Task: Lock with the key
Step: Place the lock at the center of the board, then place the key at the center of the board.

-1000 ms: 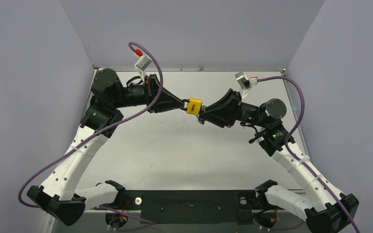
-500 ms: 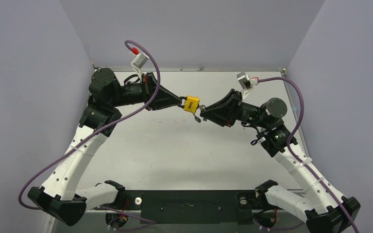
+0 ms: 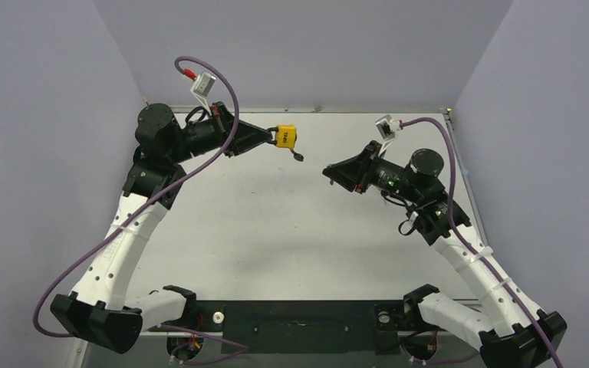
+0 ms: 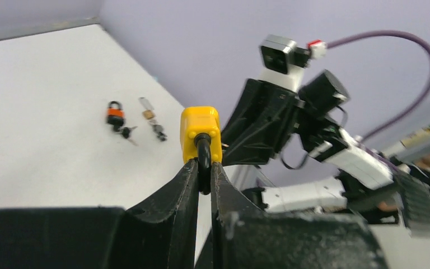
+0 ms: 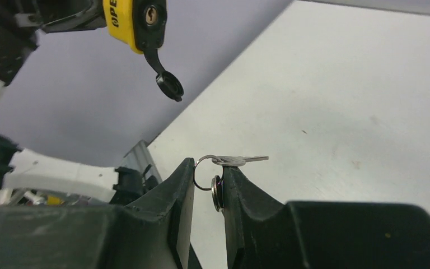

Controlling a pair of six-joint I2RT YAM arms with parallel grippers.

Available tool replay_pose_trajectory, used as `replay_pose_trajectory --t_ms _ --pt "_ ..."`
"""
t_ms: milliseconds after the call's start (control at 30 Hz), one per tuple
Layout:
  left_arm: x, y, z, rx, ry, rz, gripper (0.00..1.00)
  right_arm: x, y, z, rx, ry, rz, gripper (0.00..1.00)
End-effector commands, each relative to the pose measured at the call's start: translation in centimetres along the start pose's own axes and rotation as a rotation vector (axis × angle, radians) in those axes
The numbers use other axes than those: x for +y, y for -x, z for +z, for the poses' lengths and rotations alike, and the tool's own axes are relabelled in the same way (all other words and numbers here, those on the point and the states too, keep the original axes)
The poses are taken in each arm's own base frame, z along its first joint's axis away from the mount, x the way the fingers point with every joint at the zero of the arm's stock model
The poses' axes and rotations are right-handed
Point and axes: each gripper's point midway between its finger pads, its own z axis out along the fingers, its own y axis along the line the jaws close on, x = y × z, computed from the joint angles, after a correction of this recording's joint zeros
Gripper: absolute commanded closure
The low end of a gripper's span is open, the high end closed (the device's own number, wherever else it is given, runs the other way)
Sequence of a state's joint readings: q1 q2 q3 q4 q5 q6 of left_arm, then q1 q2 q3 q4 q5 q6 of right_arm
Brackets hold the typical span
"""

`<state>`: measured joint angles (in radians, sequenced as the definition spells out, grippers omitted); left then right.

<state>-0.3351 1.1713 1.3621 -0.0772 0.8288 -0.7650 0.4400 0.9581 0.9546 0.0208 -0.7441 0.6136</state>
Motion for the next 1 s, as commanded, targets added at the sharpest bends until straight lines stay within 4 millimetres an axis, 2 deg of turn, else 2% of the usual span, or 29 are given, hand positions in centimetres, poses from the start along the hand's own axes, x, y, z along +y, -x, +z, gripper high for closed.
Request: replay_pose_trajectory --t_ms 0,33,67,100,133,167,233,267,300,333,367,400,433,467,500,533,567,600,633,667,767,967 --pt "10.7 -0.2 0.9 -0.084 0.281 -0.101 1.0 -7.2 0.4 1.4 -0.014 -0.338 0.051 1.0" --pt "13.3 -0.4 1.5 -0.102 0.314 -0.118 1.0 -8.0 0.3 1.7 -0.008 -0.376 0.059 1.0" --pt "14.8 -0.2 1.5 -0.12 0.339 -0.135 1.0 -10.0 0.4 2.3 -0.008 -0.465 0.071 1.0" --pt "17.6 -0.4 1.9 -0.131 0.389 -0.156 1.0 -11.2 0.5 2.6 -0.014 -0.521 0.076 1.0" --pt "19.2 -0.1 1.8 -0.144 0.415 -0.166 1.0 -12.6 0.4 3.7 0.007 -0.558 0.092 1.0" --pt "21.8 -0.3 2.2 -0.147 0.451 -0.185 1.0 -13.6 0.4 4.3 0.008 -0.592 0.106 1.0" --pt "25.9 -0.6 2.3 -0.157 0.503 -0.216 1.0 -16.0 0.3 6.3 0.033 -0.649 0.111 1.0" --pt "28.8 -1.6 2.4 -0.144 0.538 -0.254 1.0 -17.3 0.0 7.8 0.054 -0.669 0.113 1.0" --pt "29.7 -1.3 2.6 -0.15 0.539 -0.254 1.0 -18.2 0.1 8.5 0.053 -0.69 0.112 1.0" --pt "32.4 -2.5 2.6 -0.134 0.57 -0.295 1.0 -19.7 -0.4 10.3 0.076 -0.702 0.12 1.0" --pt "33.3 -2.4 2.8 -0.139 0.568 -0.296 1.0 -20.5 -0.6 11.1 0.084 -0.709 0.13 1.0" --pt "35.7 -3.7 2.7 -0.124 0.596 -0.336 1.0 -22.1 -1.2 12.8 0.103 -0.719 0.141 1.0" --pt "36.2 -3.4 3.0 -0.128 0.579 -0.336 1.0 -22.9 -1.6 13.7 0.111 -0.721 0.154 1.0" --pt "38.0 -4.4 2.9 -0.119 0.588 -0.368 1.0 -24.2 -1.9 15.3 0.115 -0.726 0.167 1.0" --pt "38.3 -4.1 3.3 -0.121 0.567 -0.367 1.0 -24.9 -2.2 16.0 0.121 -0.728 0.175 1.0" --pt "39.9 -5.0 3.1 -0.11 0.579 -0.403 1.0 -26.2 -2.6 17.5 0.124 -0.729 0.19 1.0" --pt "40.3 -4.6 3.3 -0.114 0.567 -0.407 1.0 -26.6 -2.7 18.3 0.125 -0.724 0.198 1.0" --pt "41.5 -5.2 3.4 -0.108 0.571 -0.429 1.0 -27.8 -3.2 19.5 0.131 -0.729 0.215 1.0" --pt "41.9 -5.3 3.3 -0.112 0.563 -0.457 1.0 -29.2 -5.0 20.3 0.16 -0.737 0.233 1.0" --pt "42.7 -5.8 3.4 -0.107 0.557 -0.474 1.0 -29.1 -4.1 21.4 0.138 -0.718 0.24 1.0" --pt "44.1 -6.5 3.3 -0.109 0.558 -0.524 1.0 -31.2 -5.7 23.2 0.144 -0.72 0.274 1.0" --pt "46.4 -9.3 2.8 -0.074 0.61 -0.631 1.0 -32.7 -8.1 25.6 0.132 -0.687 0.329 1.0"
